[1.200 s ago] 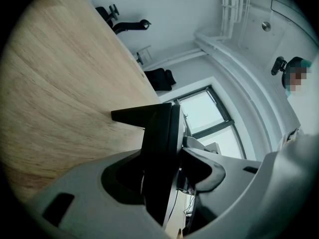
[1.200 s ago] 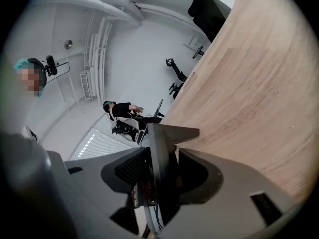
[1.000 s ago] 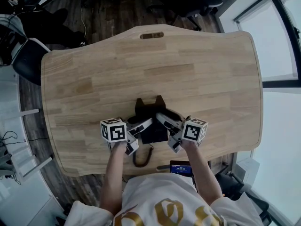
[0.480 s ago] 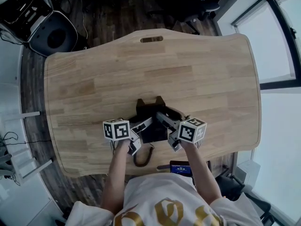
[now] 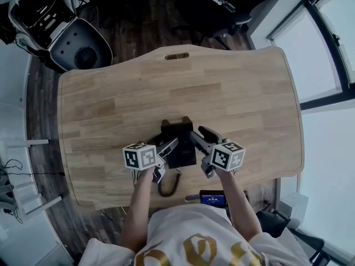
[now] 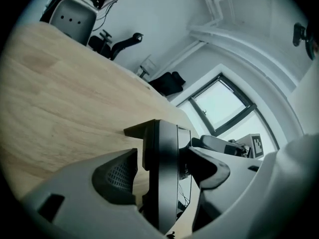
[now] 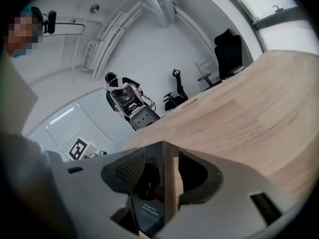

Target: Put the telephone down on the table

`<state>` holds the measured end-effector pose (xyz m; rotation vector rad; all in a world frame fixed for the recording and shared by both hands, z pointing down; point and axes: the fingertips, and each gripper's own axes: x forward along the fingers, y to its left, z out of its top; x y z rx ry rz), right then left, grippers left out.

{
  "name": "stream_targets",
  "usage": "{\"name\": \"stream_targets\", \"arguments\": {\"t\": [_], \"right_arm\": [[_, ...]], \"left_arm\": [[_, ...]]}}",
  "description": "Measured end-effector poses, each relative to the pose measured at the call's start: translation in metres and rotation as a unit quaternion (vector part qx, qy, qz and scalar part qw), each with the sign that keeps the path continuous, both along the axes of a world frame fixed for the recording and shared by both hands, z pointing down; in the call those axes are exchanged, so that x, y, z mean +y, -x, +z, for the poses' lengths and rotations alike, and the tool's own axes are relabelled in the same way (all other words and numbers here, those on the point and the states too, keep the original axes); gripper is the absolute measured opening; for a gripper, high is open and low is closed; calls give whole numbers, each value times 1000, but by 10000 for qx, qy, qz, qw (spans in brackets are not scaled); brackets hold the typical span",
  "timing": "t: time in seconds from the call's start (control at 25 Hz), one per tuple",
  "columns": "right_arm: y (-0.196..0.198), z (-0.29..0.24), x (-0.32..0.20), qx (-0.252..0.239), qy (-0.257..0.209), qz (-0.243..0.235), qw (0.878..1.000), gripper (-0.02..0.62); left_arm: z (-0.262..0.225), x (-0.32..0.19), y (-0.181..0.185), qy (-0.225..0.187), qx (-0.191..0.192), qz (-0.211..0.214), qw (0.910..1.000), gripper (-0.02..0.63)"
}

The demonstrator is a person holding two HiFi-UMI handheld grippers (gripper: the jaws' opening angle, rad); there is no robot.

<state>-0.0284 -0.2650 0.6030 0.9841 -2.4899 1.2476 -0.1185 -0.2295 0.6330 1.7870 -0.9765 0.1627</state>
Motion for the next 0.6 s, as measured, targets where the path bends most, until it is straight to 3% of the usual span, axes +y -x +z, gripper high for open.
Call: {"name": "stream_targets", "arguments": {"t": [0.24, 0.44, 0.48, 0.56, 0.6], "right_arm": [[-1, -19, 20, 33, -203, 68, 9998, 193], [-3, -39, 31, 86, -491, 262, 9984, 146], [-3, -44, 34, 98, -563, 297, 9979, 132], [2, -56, 45, 112, -688, 354, 9969, 83], [5, -62, 52, 110, -746, 366, 9965, 75]], "left_arm": [[-29, 7, 19, -515, -406, -323, 9973, 288], [-63, 14, 18, -1167, -802, -444, 9889, 285], [-70, 16, 19, -1307, -883, -492, 9863, 265], [-87, 25, 27, -1585, -1080, -611, 9795, 17], [-94, 32, 31, -1683, -1153, -643, 9769, 17]]}}
